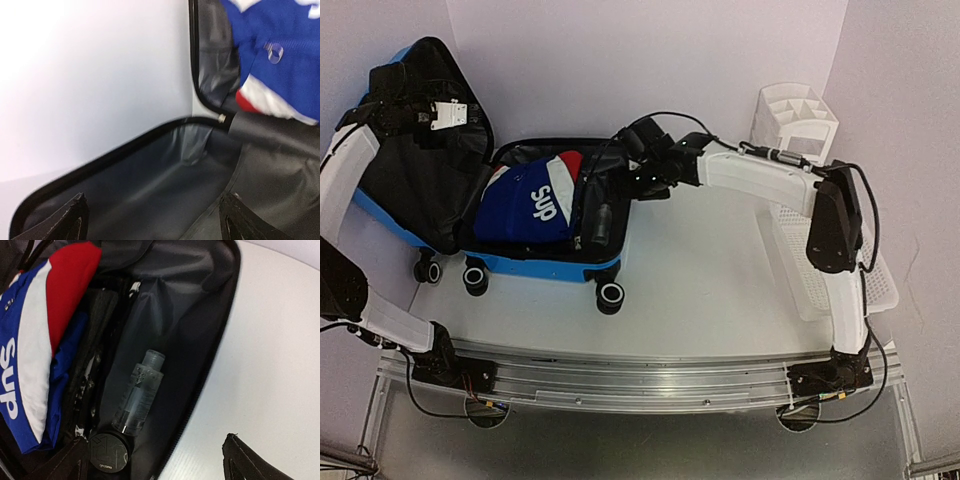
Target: Open, take out, and arrange the luggage
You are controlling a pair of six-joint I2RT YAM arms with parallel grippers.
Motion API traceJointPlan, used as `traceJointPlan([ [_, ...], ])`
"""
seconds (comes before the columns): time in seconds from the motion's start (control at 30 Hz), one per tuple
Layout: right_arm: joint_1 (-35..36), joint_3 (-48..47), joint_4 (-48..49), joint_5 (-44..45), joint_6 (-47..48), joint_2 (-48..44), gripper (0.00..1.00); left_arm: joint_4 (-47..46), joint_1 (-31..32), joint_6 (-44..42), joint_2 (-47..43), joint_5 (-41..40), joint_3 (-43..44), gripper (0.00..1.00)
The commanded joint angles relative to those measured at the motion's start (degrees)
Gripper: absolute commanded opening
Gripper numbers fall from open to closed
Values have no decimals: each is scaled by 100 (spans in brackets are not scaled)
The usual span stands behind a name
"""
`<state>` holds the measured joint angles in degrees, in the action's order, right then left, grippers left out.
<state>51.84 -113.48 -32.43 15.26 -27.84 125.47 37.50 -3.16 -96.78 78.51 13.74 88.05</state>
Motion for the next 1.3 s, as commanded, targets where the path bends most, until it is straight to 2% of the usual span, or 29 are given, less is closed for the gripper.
traceJointPlan([
  [0.0, -674, 552, -387, 50, 256, -1342, 86, 827, 333, 779, -264, 592, 266, 89],
  [0.13, -1436, 1240, -1690, 274, 124, -1866, 88, 1423, 752, 1856, -258, 882, 415, 89],
  [0.33, -2262, 2018, -3444, 1120, -27, -2203, 90, 1813, 984, 5320, -156, 1921, 292, 86],
  [0.43, -2517, 2380, -3739, 1421, 12, -2342, 91, 1659, 984, 6458, -231, 2276, -133, 85],
  [0.5, -2665, 2528, -3843, 1525, 77, -2370, 92, 1502, 984, 6855, -367, 2474, -438, 85],
  [0.63, -2873, 2779, -3924, 1554, 244, -2227, 91, 1317, 984, 7025, -629, 2520, -851, 85],
  [0.8, -3002, 3021, -3595, 377, 587, -1883, 72, 1154, 983, 7204, -847, 2501, -1234, 85],
  [0.9, -3002, 3074, -3468, 252, 501, -1834, 53, 1014, 983, 7351, -963, 2548, -1444, 85],
  [1.0, -3000, 3038, -3346, 134, 342, -1941, 29, 937, 981, 7447, -1059, 2596, -1613, 85],
  [1.07, -2994, 2994, -3244, -181, 277, -1982, 17, 856, 983, 7540, -1103, 2625, -1724, 85],
  [1.2, -2761, 2845, -3041, -572, -2, -1989, 0, 474, 981, 8148, -1217, 2622, -1996, 83],
  [1.27, -2480, 2616, -3017, -557, -231, -1875, 0, 81, 975, 8898, -1348, 2402, -2214, 83],
])
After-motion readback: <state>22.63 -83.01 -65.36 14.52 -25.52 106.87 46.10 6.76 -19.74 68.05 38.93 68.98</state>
